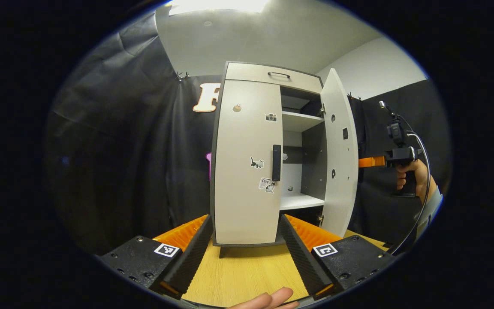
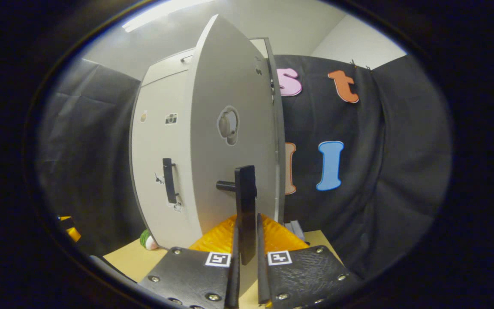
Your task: Open the right door of the double-door shoe cabinet with the right hand, and open the left door with the left hand.
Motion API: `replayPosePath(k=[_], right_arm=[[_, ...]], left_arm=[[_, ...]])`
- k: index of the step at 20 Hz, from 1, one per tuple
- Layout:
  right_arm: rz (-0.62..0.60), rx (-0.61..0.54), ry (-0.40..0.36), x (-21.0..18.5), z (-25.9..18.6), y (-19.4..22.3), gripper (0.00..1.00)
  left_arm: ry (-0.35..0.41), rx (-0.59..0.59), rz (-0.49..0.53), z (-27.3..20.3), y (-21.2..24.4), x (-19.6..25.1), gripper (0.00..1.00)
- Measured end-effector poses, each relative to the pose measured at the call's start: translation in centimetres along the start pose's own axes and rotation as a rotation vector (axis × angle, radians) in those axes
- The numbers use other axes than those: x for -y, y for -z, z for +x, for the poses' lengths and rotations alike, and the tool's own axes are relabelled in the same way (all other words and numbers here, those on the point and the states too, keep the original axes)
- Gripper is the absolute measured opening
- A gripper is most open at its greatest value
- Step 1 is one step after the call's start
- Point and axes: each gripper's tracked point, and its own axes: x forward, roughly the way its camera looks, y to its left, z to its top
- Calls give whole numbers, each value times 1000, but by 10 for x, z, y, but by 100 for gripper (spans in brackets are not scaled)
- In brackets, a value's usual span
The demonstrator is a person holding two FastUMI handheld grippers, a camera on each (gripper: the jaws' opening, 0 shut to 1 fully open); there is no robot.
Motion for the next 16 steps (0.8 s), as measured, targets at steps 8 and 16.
replayPosePath(k=[8, 16], right_arm=[[186, 1, 12, 55, 2, 7, 1], [78, 12, 30, 58, 1, 11, 1]], left_arm=[[36, -30, 12, 9, 9, 23, 98], [-24, -51, 14, 29, 11, 3, 98]])
